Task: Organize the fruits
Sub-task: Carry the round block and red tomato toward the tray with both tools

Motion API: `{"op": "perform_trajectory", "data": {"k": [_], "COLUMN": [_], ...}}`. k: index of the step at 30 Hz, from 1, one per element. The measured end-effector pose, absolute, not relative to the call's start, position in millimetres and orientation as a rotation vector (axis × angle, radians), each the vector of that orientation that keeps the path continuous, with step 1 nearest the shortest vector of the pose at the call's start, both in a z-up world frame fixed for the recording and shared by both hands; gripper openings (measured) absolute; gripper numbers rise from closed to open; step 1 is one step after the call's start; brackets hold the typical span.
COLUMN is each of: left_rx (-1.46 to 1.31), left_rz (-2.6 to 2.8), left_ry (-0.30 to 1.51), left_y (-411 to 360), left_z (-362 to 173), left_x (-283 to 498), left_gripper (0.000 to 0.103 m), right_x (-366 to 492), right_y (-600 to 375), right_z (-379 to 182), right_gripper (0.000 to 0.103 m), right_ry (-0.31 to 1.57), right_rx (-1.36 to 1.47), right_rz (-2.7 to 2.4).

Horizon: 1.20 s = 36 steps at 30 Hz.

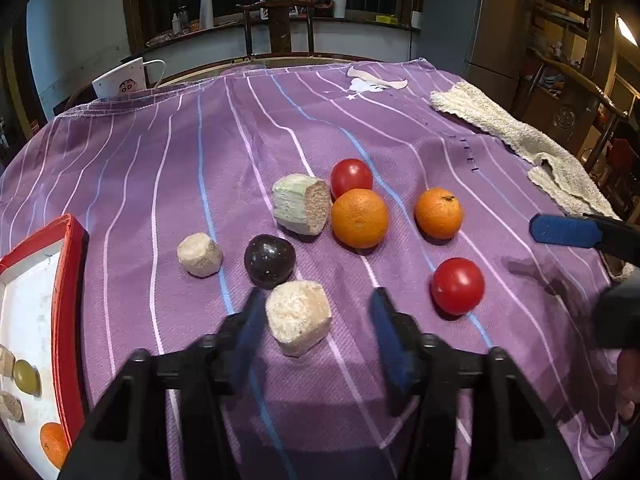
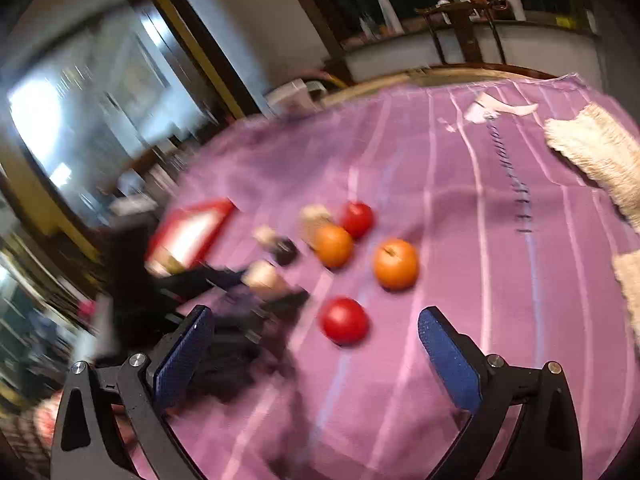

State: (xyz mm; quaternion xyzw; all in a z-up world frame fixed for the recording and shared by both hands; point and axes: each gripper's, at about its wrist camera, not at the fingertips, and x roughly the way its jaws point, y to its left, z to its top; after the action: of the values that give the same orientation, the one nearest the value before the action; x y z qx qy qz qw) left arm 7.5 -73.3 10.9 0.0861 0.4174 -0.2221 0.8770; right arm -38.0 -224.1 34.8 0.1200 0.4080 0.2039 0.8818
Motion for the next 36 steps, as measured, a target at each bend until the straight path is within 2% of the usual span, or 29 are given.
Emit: {"op": "perform_trajectory", "data": {"k": [1,2,3,6,8,10,14,25,36], "left_rx": [0.171,0.160,0.152,0.143,0.133,0.122,0.106,-0.003,-0.054], "left_rz": [-0.473,-0.486,-0.486,-0.474,-0.458,-0.453,-0.431,-0.224,0.064], "left_ry": [0.872,0.876,0.876,0.865,0.860,0.855,0.837,0.798,0.868], "left_y": [-73.1,-73.1,-72.6,-70.4,-65.0,-58.3,-40.3,68.3,191.3], "left_z": [11.4,12.1,13.7,18.2,23.7,29.0,43.3,67.2,46.8], "left_x": [6.6,5.8,4.3,-0.4,-5.3,-10.7,-28.7,-69.5,-69.2], "left_gripper": [0.037,0.029,0.029,0.028,0.028,0.028,0.028,0.028,0.028], "right_x": [-36.0,-34.9,-33.8,-32.8,-26.8,-20.2,-19.8,-37.7,-33.6], "right_y": [-218.6,-213.6,-208.3,-195.5,-187.5,-184.3,-184.5,-170.1,-49.2], "right_z": [31.9,29.4,29.4,28.0,22.6,17.9,16.9,40.4,83.0], "right_gripper": [0.103,0.102,0.100,0.079,0.052,0.043,0.034,0.033,0.034], "right_ry": [0.876,0.887,0.890,0.903,0.922,0.930,0.923,0.897,0.847], "right_rx": [0.222,0.196,0.171,0.090,0.056,0.044,0.011,0.039,-0.006], "right_rz": [0.405,0.395,0.387,0.353,0.325,0.320,0.304,0.378,0.638]}}
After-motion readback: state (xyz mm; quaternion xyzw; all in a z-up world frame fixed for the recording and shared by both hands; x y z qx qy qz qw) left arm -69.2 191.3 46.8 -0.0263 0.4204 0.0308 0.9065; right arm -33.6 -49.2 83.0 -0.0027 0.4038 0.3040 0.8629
